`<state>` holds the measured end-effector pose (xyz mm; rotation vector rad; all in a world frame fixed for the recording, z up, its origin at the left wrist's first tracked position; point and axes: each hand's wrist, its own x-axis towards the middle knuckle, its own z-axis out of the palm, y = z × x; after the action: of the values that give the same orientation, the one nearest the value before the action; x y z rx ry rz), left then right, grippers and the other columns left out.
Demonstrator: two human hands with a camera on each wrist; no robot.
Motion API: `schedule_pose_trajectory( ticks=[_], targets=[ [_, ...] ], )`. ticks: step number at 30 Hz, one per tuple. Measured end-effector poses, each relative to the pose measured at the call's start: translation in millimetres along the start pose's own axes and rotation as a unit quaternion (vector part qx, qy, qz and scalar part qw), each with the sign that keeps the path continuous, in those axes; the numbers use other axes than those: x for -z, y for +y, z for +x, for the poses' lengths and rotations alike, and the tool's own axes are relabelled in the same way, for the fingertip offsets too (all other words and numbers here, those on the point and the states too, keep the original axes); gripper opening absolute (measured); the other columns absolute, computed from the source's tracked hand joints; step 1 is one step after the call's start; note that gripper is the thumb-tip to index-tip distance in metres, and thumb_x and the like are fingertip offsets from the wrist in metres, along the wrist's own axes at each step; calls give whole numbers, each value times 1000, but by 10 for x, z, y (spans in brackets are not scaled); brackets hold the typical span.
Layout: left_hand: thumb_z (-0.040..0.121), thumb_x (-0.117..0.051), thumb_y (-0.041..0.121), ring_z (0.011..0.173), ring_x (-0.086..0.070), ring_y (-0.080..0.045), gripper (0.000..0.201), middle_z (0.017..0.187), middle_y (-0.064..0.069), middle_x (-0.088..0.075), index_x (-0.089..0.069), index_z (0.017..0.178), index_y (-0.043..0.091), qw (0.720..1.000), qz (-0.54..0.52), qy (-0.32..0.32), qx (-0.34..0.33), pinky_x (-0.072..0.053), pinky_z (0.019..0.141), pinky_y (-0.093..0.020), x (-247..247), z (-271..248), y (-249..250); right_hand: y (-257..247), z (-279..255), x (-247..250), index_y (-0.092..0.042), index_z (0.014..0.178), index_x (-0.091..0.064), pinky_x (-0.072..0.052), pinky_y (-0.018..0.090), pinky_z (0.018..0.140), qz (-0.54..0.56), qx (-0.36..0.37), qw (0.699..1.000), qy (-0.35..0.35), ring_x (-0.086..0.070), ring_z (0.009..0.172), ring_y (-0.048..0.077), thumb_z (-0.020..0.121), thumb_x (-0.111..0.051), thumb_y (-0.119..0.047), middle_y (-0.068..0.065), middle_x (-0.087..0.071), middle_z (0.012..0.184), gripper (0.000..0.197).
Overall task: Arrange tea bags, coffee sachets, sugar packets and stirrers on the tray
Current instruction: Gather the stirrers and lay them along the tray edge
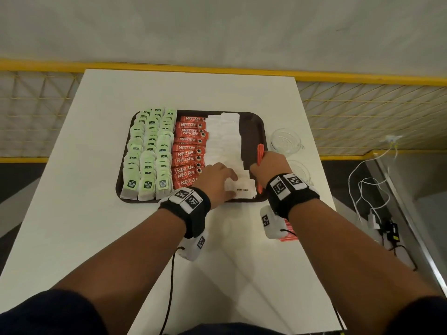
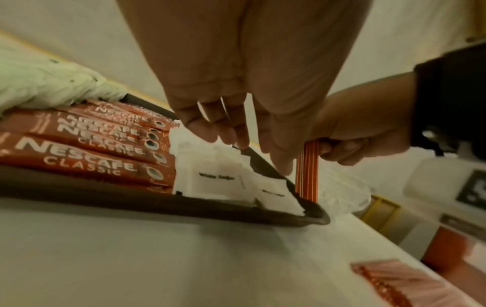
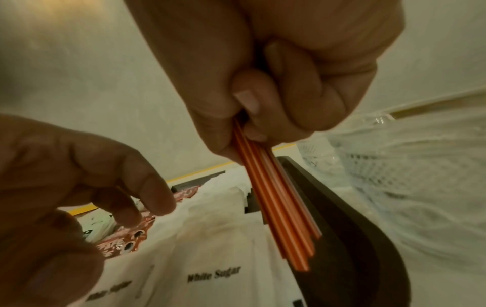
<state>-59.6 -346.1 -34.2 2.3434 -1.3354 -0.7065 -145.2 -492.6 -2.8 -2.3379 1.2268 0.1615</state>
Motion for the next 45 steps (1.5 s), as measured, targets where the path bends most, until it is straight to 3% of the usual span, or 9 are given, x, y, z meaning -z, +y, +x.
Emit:
schedule_pose_trajectory(
  ticks=[11, 18, 22, 24, 27, 31, 37, 41, 45],
  targets=[
    [87, -68, 36, 121, -45, -26, 47, 134, -1, -51, -53, 132, 29, 990, 136, -15, -10, -43, 97, -40, -109, 64, -65, -37, 278, -253, -1, 105, -63, -43, 29, 71, -67, -40, 996, -44, -64, 99, 30, 91, -66, -24, 15, -66, 109, 27],
    [88, -66, 38, 119, -46, -26, 46, 133, -1, -52, -53, 132, 30, 991, 134, -14, -6, -44, 98, -40, -155, 71, -99, -43, 310, -339, -3, 98, -64, -51, 32, 82, -120, -20, 991, -56, -64, 102, 29, 97, -56, -19, 13, -66, 108, 18],
    [89, -65, 38, 119, -45, -26, 44, 132, 0, -52, -54, 131, 31, 992, 126, -12, -5, -43, 99, -41, -177, 69, -124, -52, 345, -369, -10, 70, -49, -54, 43, 91, -132, -37, 988, -75, -64, 102, 32, 92, -62, -21, 14, -66, 108, 27],
    [89, -65, 38, 119, -45, -26, 44, 132, -1, -52, -54, 131, 30, 992, 122, -11, -6, -43, 98, -40, -177, 70, -138, -93, 333, -341, -10, 86, -59, -51, 47, 96, -148, -52, 983, -98, -61, 110, 34, 91, -62, -24, 16, -62, 120, 16],
    [88, -66, 38, 118, -46, -26, 45, 130, -1, -53, -54, 131, 30, 993, 117, -11, -8, -43, 99, -42, -175, 68, -165, -109, 341, -300, -5, 134, -50, -40, 39, 107, -158, -38, 982, -102, -48, 129, 32, 100, -48, -25, 16, -48, 143, 39],
    [88, -66, 38, 118, -46, -25, 45, 129, -1, -52, -54, 131, 29, 994, 112, -13, -6, -44, 99, -42, -163, 57, -172, -119, 296, -229, -2, 127, -55, -43, 32, 100, -170, -15, 982, -78, -54, 123, 28, 102, -42, -17, 15, -55, 136, 32],
    [89, -65, 35, 120, -44, -26, 45, 131, -2, -51, -54, 132, 27, 994, 111, -7, -13, -42, 99, -39, -117, 19, -154, -100, 107, -71, -4, 86, -61, -50, 32, 85, -103, -3, 994, -22, -63, 93, 26, 99, -47, -16, 14, -64, 101, 23],
    [92, -60, 37, 120, -43, -26, 41, 131, -2, -50, -53, 131, 28, 993, 114, -1, -26, -41, 101, -41, -73, 8, -65, 92, -120, 79, -12, 72, -50, -40, 25, 53, -16, -50, 998, 29, -52, 61, 16, 95, -53, -31, 7, -59, 80, 31],
    [94, -56, 36, 122, -41, -25, 37, 130, -2, -49, -53, 130, 26, 994, 92, 3, -54, -41, 98, -41, -137, -46, 163, 446, -514, 222, -13, 93, -63, -53, 35, 76, 9, -26, 999, 19, -63, 80, 22, 93, -56, -43, 4, -65, 87, 31]
  ],
)
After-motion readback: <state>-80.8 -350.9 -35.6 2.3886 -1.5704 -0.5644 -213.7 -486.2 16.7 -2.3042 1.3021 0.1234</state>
